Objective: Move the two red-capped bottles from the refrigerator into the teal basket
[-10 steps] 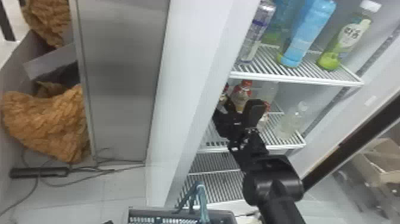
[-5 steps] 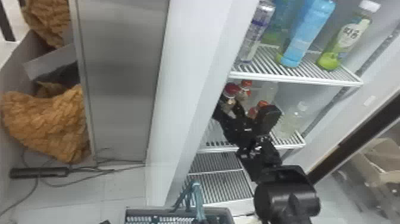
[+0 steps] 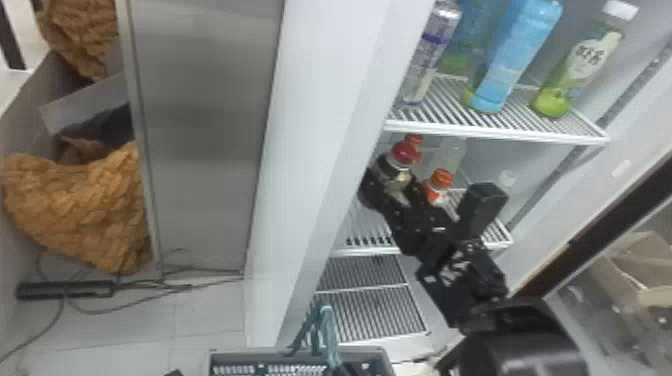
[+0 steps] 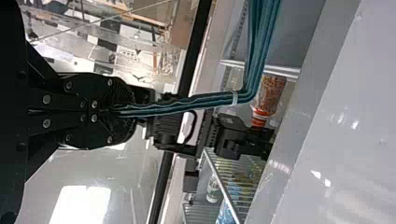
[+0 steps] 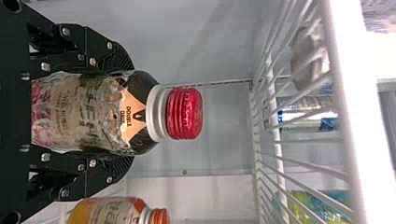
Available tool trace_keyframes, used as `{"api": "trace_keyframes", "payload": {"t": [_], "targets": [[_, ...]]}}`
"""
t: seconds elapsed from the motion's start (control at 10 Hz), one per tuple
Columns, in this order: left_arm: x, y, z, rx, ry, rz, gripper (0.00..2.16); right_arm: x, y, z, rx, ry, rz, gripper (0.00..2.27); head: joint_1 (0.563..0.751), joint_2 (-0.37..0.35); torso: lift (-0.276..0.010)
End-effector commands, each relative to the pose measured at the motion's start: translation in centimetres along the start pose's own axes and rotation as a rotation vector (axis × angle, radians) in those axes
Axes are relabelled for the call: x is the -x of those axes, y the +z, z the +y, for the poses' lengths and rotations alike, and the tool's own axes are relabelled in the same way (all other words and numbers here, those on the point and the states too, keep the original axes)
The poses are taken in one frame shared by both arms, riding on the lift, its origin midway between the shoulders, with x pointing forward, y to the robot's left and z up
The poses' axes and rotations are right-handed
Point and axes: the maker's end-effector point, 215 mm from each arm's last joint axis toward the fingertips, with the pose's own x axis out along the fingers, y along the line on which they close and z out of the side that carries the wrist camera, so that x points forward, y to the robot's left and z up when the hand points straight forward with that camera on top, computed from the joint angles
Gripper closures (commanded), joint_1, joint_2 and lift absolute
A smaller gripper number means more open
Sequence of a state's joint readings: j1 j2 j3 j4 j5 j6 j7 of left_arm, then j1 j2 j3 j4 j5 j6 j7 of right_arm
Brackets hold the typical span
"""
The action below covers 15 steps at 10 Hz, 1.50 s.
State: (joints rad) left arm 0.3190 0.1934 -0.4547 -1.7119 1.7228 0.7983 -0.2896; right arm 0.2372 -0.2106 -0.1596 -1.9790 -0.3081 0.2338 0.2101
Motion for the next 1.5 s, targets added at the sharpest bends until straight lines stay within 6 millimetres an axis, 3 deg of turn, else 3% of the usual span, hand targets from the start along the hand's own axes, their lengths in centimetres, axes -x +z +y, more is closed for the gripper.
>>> {"api": "trace_keyframes", "payload": {"t": [0.0,0.2,0.6,1.0,1.4], "targets": [[0.0,0.1,0.1,-0.002,0.001,-0.003,1.15,2.1,1.1,-0.5,0.004,-0.020,0.028,0.78,0.695,-0.350,-0.224],[0.0,0.1,0.0,-0.002,-0.001,-0.003,1.15,4.1,1.5,0.1,0.008,-0.018,0.074,0.78,0.695,-0.350,-0.224],[0.1,0.1,0.1,-0.002,0.001,-0.006,1.15,6.4,-0.9,1.4,-0.033,-0.005,0.153,0.78,0.695,-0.350,-0.224],[0.1,0.1,0.1,-0.003,0.001,-0.008,1.15,9.6,-2.8,4.8,-0.094,0.050,0.262,0.78,0.695,-0.350,-0.224],[0.2,0.1,0.3,-0.003,0.004,-0.010,1.15,13.8,-5.1,4.3,-0.092,0.007,0.424,0.78,0.695,-0.350,-0.224]]}}
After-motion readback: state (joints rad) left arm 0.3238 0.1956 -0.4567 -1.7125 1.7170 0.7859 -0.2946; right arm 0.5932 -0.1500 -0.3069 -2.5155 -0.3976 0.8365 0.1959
